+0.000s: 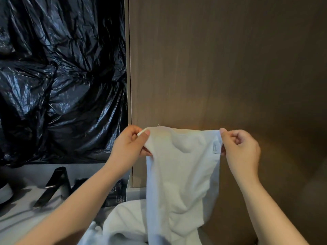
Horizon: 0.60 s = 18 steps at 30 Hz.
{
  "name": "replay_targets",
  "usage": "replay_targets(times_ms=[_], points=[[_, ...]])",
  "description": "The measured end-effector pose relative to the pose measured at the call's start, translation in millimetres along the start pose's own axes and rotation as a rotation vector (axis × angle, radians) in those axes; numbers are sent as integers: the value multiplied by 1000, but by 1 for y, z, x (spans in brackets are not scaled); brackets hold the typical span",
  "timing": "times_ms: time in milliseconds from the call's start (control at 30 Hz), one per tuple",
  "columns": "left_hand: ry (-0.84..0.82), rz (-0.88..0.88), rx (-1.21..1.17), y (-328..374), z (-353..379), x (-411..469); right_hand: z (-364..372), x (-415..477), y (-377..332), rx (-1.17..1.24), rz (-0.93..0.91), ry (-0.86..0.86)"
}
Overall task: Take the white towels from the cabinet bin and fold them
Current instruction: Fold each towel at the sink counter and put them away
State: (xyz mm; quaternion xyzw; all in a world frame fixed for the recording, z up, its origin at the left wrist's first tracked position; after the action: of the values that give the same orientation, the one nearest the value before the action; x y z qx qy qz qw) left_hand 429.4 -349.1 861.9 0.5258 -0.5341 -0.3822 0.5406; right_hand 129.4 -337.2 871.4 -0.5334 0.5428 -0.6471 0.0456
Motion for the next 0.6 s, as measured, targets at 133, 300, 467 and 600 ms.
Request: replay_targets(times_ms=[133, 300, 467, 600], points=[[-54, -6, 5, -7, 11, -5, 11, -26, -20, 238, 94, -151], [-166, -68, -167, -13, 33, -17, 29, -46, -46, 417, 92, -295], [-225, -127, -409, -15, 43, -33, 39, -60, -54, 485, 96, -367], [-208, -160, -556, -18, 44, -48, 44, -68, -52, 532, 138, -392]])
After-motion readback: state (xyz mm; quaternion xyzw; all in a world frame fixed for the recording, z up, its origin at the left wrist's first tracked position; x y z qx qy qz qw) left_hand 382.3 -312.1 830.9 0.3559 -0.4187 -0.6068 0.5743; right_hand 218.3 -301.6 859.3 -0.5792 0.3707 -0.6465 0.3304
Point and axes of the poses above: each hand's wrist, its own x-axis towards the middle knuckle, its own z-axis out of the palm, y = z × x, the point moved 7 cm from there along x, towards the middle knuckle, and after that the axes turned 7 degrees about -z, right-handed, at the moved point
